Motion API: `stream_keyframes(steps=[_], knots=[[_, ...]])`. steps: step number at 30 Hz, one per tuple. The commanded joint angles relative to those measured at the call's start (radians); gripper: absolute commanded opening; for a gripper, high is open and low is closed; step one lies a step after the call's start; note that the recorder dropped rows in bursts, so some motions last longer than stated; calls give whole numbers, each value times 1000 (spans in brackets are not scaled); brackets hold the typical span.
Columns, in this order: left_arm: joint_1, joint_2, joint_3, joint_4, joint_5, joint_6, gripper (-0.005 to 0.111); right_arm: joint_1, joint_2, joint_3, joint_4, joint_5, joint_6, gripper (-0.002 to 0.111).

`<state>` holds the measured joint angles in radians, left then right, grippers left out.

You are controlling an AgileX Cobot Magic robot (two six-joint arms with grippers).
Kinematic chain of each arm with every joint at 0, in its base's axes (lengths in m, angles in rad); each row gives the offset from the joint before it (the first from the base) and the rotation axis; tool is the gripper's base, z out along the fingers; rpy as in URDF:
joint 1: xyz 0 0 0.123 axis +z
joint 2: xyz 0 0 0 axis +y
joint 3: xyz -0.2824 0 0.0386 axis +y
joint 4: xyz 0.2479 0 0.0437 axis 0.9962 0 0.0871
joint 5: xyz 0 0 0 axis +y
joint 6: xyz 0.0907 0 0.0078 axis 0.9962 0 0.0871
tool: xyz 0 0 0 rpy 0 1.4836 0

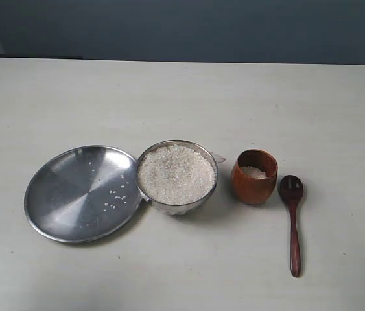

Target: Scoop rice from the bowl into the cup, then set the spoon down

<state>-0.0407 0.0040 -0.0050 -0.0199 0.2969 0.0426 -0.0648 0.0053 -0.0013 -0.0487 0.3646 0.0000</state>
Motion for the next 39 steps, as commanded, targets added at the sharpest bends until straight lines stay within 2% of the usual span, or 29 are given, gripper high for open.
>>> stream_keyframes(steps=[1,36,39], knots=[[-2,-4,5,3,-13,-6,0,-4,-5,1,-2,-5,0,0],[-2,-4,5,3,-13,-6,0,-4,-5,1,-2,-5,0,0],[-2,-4,5,3,-11,-6,0,-4,-5,1,-29,-66,-5,0]])
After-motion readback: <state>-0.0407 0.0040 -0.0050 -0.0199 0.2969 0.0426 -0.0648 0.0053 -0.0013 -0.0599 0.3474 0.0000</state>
